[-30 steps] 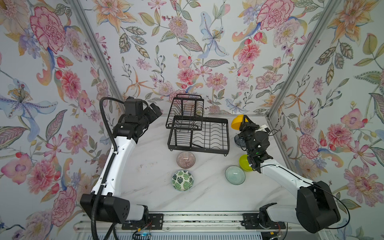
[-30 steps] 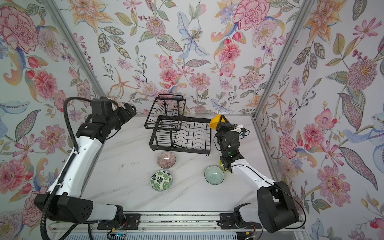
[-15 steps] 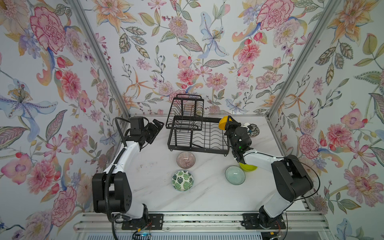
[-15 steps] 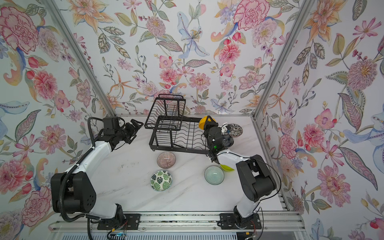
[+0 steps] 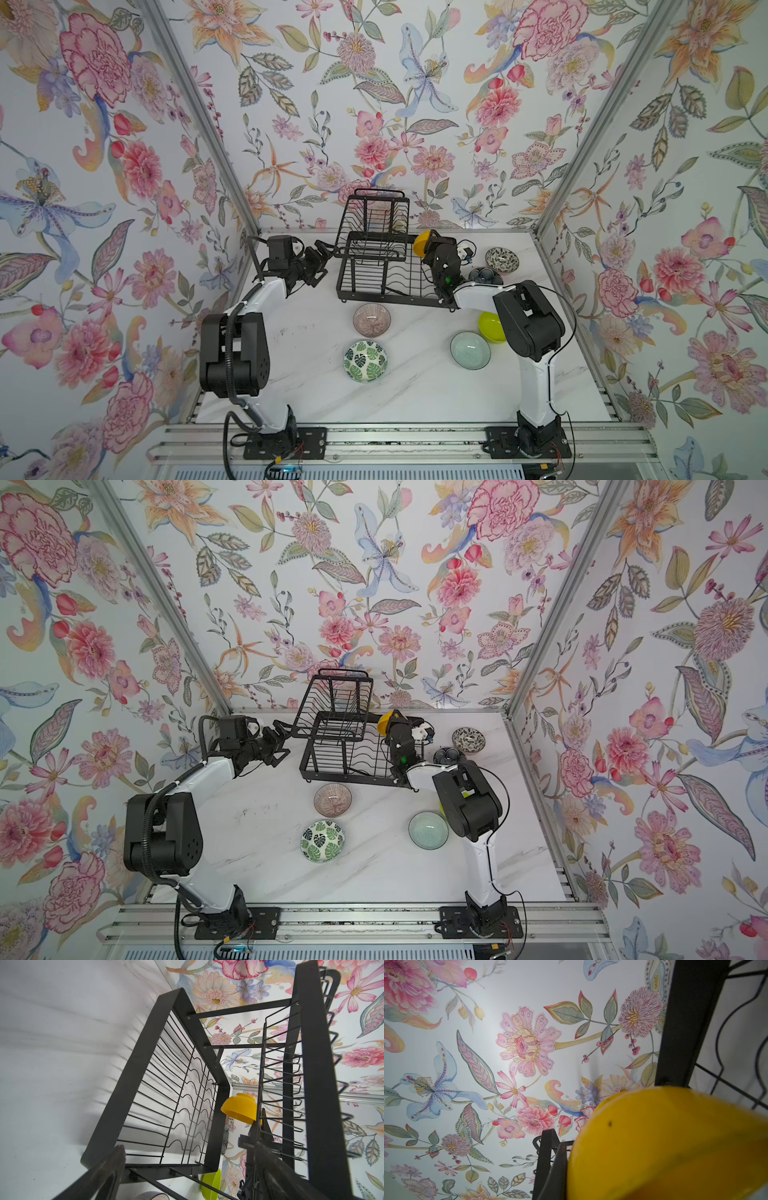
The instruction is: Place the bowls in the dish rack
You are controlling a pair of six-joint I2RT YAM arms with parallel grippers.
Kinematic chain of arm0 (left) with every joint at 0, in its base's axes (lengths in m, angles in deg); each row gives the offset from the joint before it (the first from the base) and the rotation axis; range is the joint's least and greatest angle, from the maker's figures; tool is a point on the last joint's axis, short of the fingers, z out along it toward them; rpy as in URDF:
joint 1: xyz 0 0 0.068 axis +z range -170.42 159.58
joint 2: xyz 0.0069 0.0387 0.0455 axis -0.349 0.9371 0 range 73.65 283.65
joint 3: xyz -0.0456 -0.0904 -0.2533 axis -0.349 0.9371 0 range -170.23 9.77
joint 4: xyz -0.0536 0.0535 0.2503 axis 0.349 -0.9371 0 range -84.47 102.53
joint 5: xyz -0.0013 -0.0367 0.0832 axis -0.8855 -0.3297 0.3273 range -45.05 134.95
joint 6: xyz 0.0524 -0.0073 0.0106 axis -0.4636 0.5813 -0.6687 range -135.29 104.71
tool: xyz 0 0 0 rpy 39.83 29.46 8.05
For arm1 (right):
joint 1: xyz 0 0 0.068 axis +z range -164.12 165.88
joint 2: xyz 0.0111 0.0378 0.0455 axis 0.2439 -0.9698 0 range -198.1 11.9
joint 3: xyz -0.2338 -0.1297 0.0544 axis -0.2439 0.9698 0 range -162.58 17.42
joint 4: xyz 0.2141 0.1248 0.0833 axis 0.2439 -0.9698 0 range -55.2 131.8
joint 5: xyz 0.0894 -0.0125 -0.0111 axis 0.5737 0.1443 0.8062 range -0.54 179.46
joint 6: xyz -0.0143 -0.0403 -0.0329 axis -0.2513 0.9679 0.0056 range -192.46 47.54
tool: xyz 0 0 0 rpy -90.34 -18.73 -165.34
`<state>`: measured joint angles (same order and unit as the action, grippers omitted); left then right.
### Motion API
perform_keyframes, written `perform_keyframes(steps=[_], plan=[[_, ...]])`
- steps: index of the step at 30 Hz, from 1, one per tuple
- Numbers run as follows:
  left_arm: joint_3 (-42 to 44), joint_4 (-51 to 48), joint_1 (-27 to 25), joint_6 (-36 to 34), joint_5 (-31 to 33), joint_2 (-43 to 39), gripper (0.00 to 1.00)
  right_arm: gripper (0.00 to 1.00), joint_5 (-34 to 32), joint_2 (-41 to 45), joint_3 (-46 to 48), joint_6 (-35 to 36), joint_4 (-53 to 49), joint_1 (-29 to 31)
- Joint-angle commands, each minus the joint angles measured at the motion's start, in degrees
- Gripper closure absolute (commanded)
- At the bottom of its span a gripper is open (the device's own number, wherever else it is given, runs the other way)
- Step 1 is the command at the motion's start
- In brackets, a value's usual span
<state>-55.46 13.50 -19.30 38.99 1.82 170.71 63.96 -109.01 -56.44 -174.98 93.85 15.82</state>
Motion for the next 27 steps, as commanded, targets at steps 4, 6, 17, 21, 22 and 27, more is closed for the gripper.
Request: perform_keyframes(steps=[4,6,17,21,22,27], plan=[[-0.55,-0.61,-0.51,-1.50,-5.51,2.21,0.01,1.00,-2.69,-5.85,-8.75,-3.09,0.51,0.63],[-0.34,0.39,-0.52,-0.49,-6.21,2.57,0.01,1.00,-2.64,-8.61,-11.33,-3.77,1.05,0.54],[0.59,1.60,-0.94,2.79,-8.74,4.01,0.01,1.00,-2.68,-18.34,-23.06,-3.70,-0.18,0.81],[0.78,2.06,-0.95,3.63,-9.13,4.47,0.01,1.00,-2.95,-21.64,-27.07,-4.92,-1.98,0.96],[0.89,2.15,-0.95,3.77,-9.09,4.46,0.01,1.00,-3.71,-21.99,-27.53,-5.04,-2.49,1.06],[-0.22,1.92,-0.94,4.28,-9.27,5.89,0.01,1.00,-3.58,-23.04,-28.93,-5.59,-4.94,1.00]])
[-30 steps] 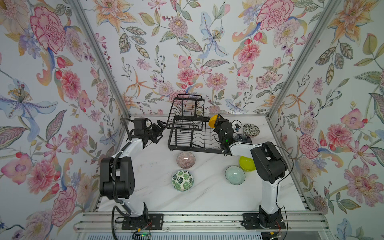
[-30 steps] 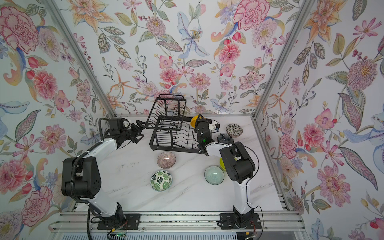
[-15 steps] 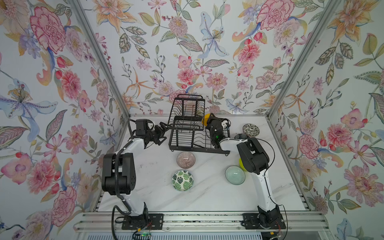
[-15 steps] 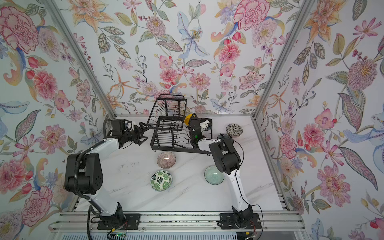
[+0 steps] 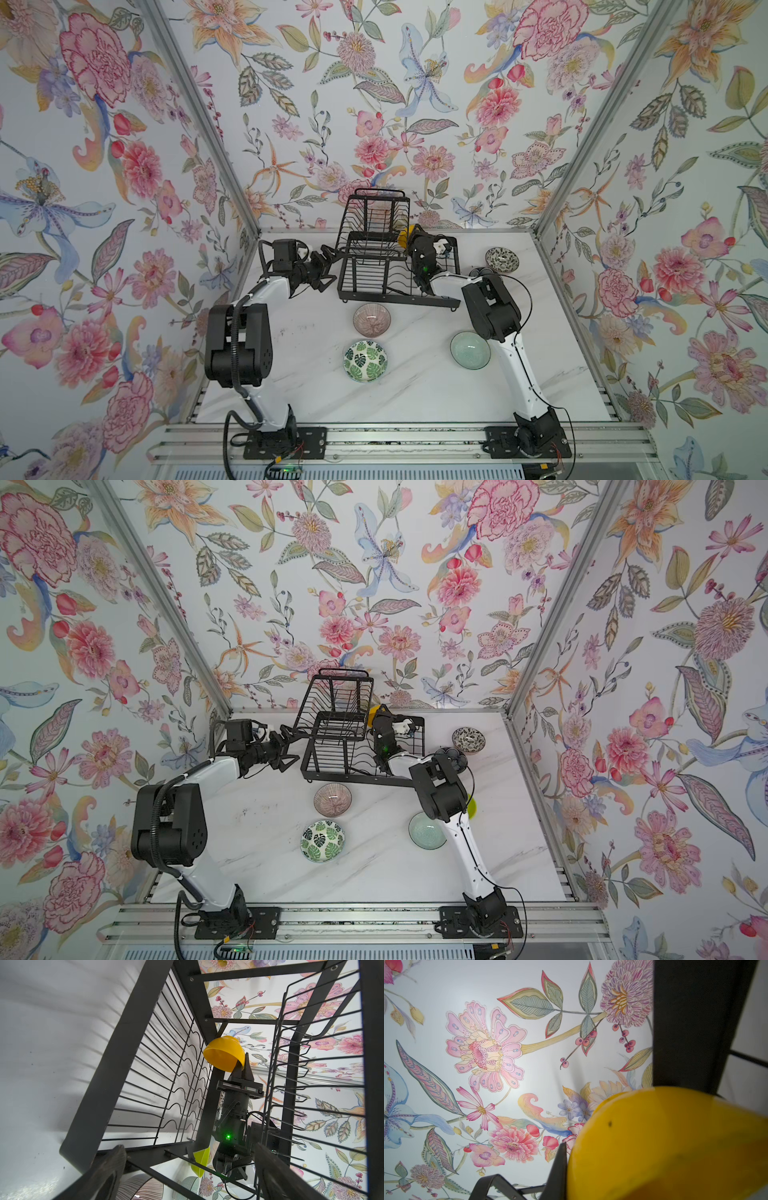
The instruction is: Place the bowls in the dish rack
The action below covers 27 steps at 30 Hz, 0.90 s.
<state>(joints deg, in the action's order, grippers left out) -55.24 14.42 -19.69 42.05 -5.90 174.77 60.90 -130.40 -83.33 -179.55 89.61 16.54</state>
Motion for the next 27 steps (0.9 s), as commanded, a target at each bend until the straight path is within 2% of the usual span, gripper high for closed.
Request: perform_keyframes(steps=[1,7,16,27], plan=[[-0.71,1.09,-0.55,1.49,-1.64,2.13,0.01,1.00,-0.55,-1.75,-2.21,-1.36,-0.91,0.37],[-1.17,1.15,-0.56,1.81,-1.74,2.50,0.01,1.00,-1.11,-2.71,-2.28,-2.13,-0.56,0.46],[-0.55,1.14,-0.64,2.07,-1.69,1.89,0.01,1.00,-3.83,-4.28,-0.61,4.20,7.53,2.63],[1.47,2.33,-0.76,3.13,-1.73,0.75,0.01,1.00,-7.91,-5.53,0.36,9.93,12.56,4.22]])
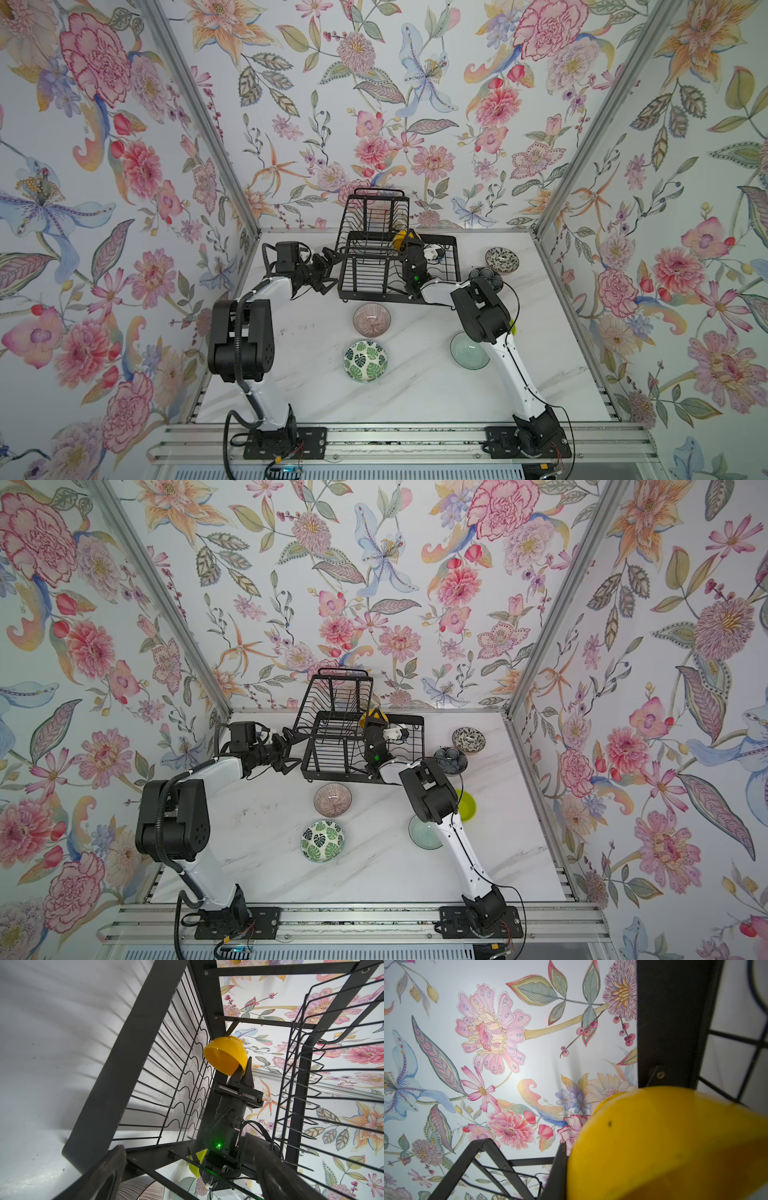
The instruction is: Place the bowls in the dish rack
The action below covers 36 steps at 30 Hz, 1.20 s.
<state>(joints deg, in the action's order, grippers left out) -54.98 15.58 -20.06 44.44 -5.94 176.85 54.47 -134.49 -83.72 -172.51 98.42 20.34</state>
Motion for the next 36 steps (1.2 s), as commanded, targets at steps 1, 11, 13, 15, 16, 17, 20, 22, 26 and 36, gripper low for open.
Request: perform_keyframes(steps=[1,11,13,15,16,17,20,22,26,36], plan=[[1.29,1.28,-0.44,0.83,-1.68,-1.31,0.01,1.00,-1.71,-1.45,1.01,3.49,4.00,0.50],[2.13,3.67,-0.54,2.76,-2.44,-1.12,0.01,1.00,-3.14,-3.01,1.74,6.15,8.55,0.91],[2.41,3.76,-0.58,2.76,-2.45,-1.24,0.01,1.00,-3.87,-3.29,2.04,6.39,9.46,0.96],[2.78,3.65,-0.54,2.66,-2.28,-1.42,0.01,1.00,-3.62,-3.47,1.96,7.35,10.34,0.88],[2.94,3.63,-0.54,2.59,-2.22,-1.47,0.01,1.00,-3.57,-3.68,1.92,7.53,10.65,0.86],[3.05,3.56,-0.55,2.59,-2.23,-1.55,0.01,1.00,-4.04,-3.70,2.08,7.59,10.85,0.86],[3.23,3.41,-0.56,2.48,-2.12,-1.68,0.01,1.00,-5.65,-3.04,2.92,5.66,8.12,1.09],[3.23,3.24,-0.58,2.41,-2.12,-1.68,0.01,1.00,-6.06,-2.04,3.06,3.78,4.45,1.14],[2.80,2.97,-0.54,2.33,-2.14,-1.46,0.01,1.00,-5.37,0.22,2.06,-2.52,-8.00,0.96],[1.64,1.79,-0.54,1.43,-2.15,-0.98,0.01,1.00,-8.96,-1.91,-2.54,-5.43,-12.24,0.79]])
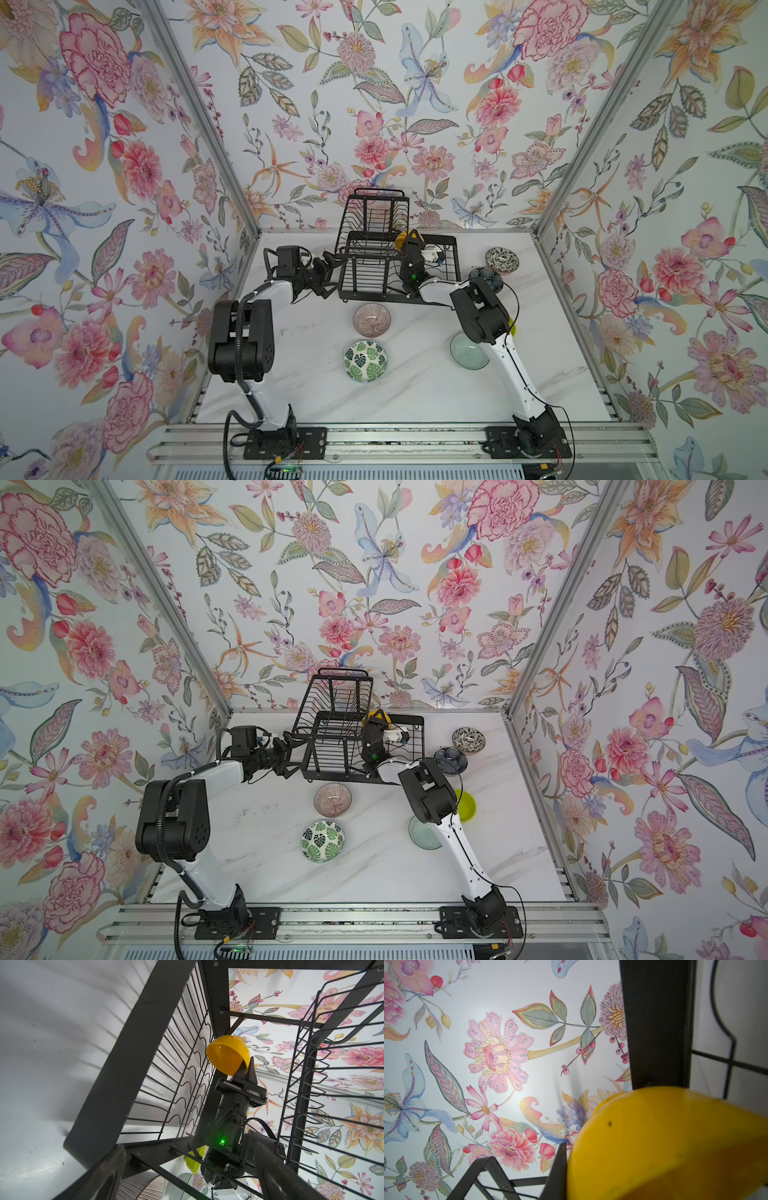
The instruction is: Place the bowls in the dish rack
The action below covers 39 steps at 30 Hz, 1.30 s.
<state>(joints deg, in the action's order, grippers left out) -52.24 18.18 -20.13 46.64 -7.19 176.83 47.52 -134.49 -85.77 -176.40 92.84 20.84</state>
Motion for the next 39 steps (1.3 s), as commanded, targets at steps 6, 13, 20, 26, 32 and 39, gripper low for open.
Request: perform_keyframes(steps=[6,13,20,26,32,39], plan=[[-1.00,-0.84,-0.39,-0.85,-0.81,-0.89,0.01,1.00,-5.07,-3.65,-1.69,-0.42,-4.20,0.42],[-0.57,-0.88,-0.38,-0.76,-0.72,-1.06,0.01,0.98,-6.39,-6.36,-2.19,3.14,1.68,0.28],[-0.38,-0.55,-0.38,-0.41,-0.81,-0.87,0.01,0.97,-6.41,-5.18,-0.19,2.00,-1.74,0.36],[-0.21,-0.20,-0.38,0.01,-0.88,-0.70,0.01,0.98,-3.91,-3.87,-0.32,1.61,-7.84,-0.20],[-0.34,0.10,-0.38,0.21,-0.95,-0.54,0.01,0.98,1.30,-3.64,1.82,2.77,-5.27,-1.72],[-0.82,0.58,-0.38,0.71,-1.21,-0.08,0.01,0.97,2.42,-2.51,4.35,0.43,-7.38,-1.74]])
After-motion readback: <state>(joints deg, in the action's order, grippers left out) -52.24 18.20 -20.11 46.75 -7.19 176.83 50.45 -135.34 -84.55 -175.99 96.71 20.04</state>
